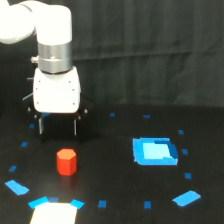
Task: Pick up the red object from the table
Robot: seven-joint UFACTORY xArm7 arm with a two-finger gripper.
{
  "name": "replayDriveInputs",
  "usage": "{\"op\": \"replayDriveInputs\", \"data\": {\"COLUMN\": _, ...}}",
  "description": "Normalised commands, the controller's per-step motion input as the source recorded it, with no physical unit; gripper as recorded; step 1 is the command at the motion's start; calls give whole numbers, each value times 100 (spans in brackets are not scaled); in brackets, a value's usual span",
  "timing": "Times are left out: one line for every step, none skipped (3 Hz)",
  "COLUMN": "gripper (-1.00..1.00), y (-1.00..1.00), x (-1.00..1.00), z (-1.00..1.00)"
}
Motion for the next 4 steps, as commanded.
{"op": "replayDriveInputs", "data": {"gripper": 100, "y": -66, "x": -22, "z": -44}}
{"op": "replayDriveInputs", "data": {"gripper": 57, "y": -79, "x": 22, "z": 10}}
{"op": "replayDriveInputs", "data": {"gripper": 28, "y": -75, "x": 25, "z": 6}}
{"op": "replayDriveInputs", "data": {"gripper": 47, "y": -62, "x": -1, "z": -38}}
